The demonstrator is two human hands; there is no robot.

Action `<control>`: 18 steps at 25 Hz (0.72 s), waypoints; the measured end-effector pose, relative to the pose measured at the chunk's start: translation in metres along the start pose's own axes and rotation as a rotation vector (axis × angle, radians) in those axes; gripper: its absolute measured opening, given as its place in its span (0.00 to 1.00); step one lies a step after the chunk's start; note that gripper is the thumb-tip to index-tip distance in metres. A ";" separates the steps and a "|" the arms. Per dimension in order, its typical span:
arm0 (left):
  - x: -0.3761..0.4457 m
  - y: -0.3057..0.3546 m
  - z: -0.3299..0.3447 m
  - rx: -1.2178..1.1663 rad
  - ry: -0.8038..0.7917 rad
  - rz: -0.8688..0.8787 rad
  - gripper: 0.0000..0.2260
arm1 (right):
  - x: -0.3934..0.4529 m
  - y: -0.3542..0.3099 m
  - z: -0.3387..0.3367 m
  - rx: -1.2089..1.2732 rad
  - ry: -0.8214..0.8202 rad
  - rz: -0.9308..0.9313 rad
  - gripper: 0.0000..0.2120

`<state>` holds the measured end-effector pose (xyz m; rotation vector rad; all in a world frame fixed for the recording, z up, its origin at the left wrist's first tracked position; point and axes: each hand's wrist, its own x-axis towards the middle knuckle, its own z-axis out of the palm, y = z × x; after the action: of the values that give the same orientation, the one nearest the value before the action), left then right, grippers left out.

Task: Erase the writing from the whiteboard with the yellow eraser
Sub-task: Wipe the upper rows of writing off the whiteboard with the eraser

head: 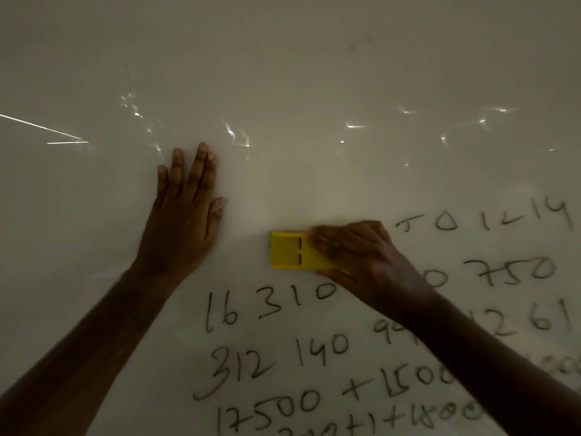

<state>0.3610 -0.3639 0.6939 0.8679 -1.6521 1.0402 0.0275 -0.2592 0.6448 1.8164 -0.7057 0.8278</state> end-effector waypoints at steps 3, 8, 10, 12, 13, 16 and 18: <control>0.000 0.004 0.000 0.004 -0.012 -0.001 0.30 | -0.023 0.027 -0.021 -0.041 -0.023 -0.016 0.25; 0.021 0.026 0.002 0.036 0.015 -0.016 0.32 | 0.025 0.055 -0.026 -0.079 0.117 0.157 0.27; 0.038 0.037 0.003 0.044 0.018 -0.008 0.32 | 0.042 0.045 -0.016 -0.061 0.160 0.202 0.28; 0.047 0.044 0.005 0.028 0.028 -0.012 0.32 | 0.036 0.036 -0.011 -0.039 0.150 0.194 0.27; 0.047 0.045 0.005 0.017 0.030 -0.018 0.32 | 0.024 0.030 -0.010 -0.031 0.126 0.158 0.27; 0.041 0.045 0.006 0.014 0.038 0.011 0.32 | -0.027 0.023 -0.018 -0.044 0.022 0.027 0.25; 0.037 0.047 0.007 0.035 0.042 0.036 0.31 | -0.046 0.039 -0.036 -0.079 -0.023 -0.004 0.26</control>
<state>0.3061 -0.3547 0.7166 0.8361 -1.6247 1.1078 -0.0381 -0.2350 0.6390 1.7584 -0.7393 0.7664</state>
